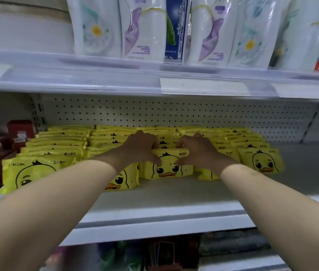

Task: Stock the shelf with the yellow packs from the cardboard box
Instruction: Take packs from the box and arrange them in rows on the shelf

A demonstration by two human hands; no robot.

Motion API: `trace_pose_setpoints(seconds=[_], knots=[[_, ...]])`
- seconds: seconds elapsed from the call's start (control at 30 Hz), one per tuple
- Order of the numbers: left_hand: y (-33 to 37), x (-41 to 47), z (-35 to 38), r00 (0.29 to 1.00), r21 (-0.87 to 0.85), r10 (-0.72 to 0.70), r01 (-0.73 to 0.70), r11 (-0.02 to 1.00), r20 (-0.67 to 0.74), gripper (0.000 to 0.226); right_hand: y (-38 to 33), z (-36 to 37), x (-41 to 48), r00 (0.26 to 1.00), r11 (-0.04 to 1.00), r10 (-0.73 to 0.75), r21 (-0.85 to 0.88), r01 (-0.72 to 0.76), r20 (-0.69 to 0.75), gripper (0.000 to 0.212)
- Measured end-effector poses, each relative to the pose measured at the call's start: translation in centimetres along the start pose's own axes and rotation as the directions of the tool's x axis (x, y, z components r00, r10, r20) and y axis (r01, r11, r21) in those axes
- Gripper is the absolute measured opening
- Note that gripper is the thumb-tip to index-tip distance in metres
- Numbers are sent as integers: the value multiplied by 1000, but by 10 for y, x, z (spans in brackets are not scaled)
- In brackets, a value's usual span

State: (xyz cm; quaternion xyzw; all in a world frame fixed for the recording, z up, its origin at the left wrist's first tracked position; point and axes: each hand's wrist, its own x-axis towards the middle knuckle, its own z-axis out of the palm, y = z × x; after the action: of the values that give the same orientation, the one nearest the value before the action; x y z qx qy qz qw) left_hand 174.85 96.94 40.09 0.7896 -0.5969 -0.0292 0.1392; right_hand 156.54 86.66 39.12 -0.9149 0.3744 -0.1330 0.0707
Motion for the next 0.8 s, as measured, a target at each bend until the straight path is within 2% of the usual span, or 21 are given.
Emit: trace_pose_setpoints(seconds=[0.13, 0.3, 0.4, 0.6, 0.7, 0.8], knots=[[-4, 3, 7, 998, 28, -19, 21, 999, -64, 55, 3, 6, 3, 997, 1000, 0, 3, 0, -72, 70], [4, -5, 10, 986, 136, 5, 18, 991, -167, 64, 0, 10, -5, 991, 987, -53, -159, 34, -120, 67], [16, -18, 10, 975, 161, -18, 55, 985, -220, 72, -3, 3, -17, 991, 986, -39, -164, 18, -127, 67], [49, -74, -12, 961, -11, -157, 158, 987, -227, 71, -17, -39, -64, 999, 991, 1, -132, -6, -41, 68], [61, -114, -14, 948, -130, -243, 219, 967, -207, 71, -29, -49, -98, 999, 995, -19, -96, 17, -27, 70], [69, -163, -7, 944, -141, -276, 252, 957, -182, 69, -40, -47, -138, 997, 991, -75, -111, 77, 25, 75]])
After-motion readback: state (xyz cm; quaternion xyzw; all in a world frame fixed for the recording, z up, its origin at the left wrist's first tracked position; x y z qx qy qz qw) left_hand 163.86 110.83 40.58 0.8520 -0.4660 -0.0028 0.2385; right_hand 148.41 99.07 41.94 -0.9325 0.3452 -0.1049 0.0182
